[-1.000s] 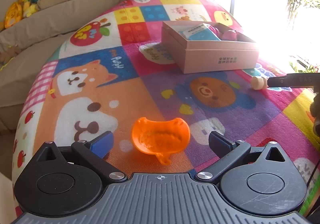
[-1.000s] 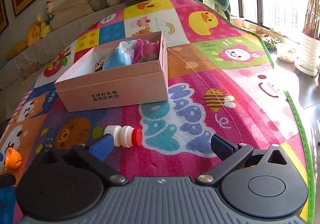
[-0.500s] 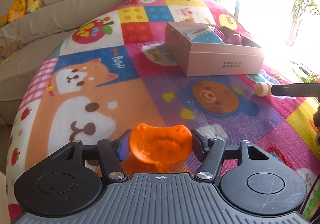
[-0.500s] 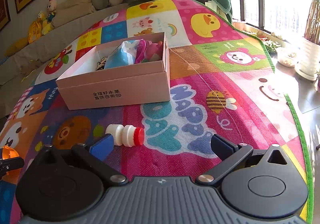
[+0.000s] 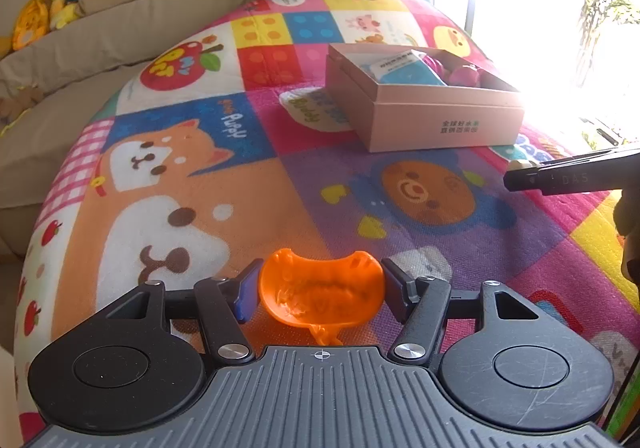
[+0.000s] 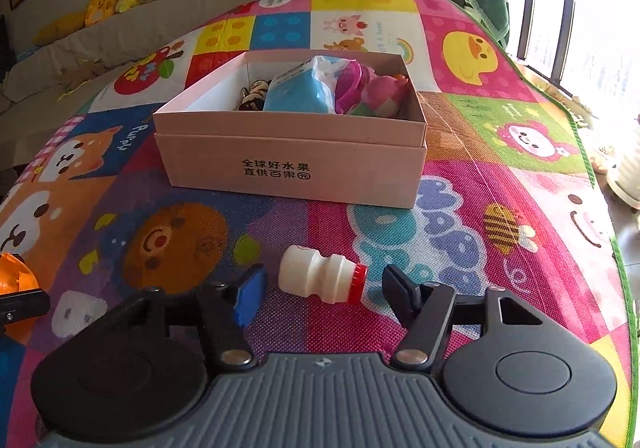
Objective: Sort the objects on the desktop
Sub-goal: 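Grasp the orange pumpkin toy with left while right regrasps the white bottle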
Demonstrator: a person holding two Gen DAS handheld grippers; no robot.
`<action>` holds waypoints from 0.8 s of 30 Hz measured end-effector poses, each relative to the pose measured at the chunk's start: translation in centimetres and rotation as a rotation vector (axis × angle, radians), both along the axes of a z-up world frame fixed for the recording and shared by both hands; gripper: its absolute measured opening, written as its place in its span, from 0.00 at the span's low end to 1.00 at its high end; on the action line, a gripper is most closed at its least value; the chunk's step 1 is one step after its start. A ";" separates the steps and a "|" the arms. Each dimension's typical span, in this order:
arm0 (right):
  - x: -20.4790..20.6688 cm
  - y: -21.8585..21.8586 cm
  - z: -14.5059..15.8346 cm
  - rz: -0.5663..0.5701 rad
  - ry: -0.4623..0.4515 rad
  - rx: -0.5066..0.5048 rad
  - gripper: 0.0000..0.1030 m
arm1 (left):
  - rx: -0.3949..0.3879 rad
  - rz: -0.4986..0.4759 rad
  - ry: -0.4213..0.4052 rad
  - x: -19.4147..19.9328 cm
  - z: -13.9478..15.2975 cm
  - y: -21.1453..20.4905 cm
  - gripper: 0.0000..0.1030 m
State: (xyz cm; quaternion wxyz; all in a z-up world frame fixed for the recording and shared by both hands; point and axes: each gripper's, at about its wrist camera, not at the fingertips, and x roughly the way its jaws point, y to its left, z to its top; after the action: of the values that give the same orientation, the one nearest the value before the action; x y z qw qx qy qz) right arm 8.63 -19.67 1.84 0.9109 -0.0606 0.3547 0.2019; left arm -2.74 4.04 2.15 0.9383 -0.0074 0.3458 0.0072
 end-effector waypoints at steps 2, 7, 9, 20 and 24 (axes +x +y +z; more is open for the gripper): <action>-0.1 -0.5 1.5 0.014 -0.023 0.030 0.45 | -0.001 -0.027 -0.024 0.9 1.1 -0.2 0.64; 0.0 -2.3 9.6 0.021 -0.212 0.093 0.45 | 0.035 -0.119 -0.198 4.6 6.0 -2.1 0.64; 0.7 -3.2 13.2 0.020 -0.271 0.136 0.45 | 0.075 -0.134 -0.263 6.9 7.7 -3.3 0.64; 4.4 -2.6 18.3 0.005 -0.336 0.147 0.45 | -0.002 -0.102 -0.247 14.0 7.1 -3.9 0.91; 6.7 -1.5 16.6 0.015 -0.239 0.173 0.45 | 0.006 -0.057 -0.152 11.9 4.4 -2.2 0.91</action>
State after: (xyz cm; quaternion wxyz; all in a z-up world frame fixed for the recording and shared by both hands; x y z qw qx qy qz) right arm 15.28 -21.17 18.39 0.9470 -0.0081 0.2244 0.2299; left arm 9.15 1.88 6.58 0.9616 0.0047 0.2736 -0.0189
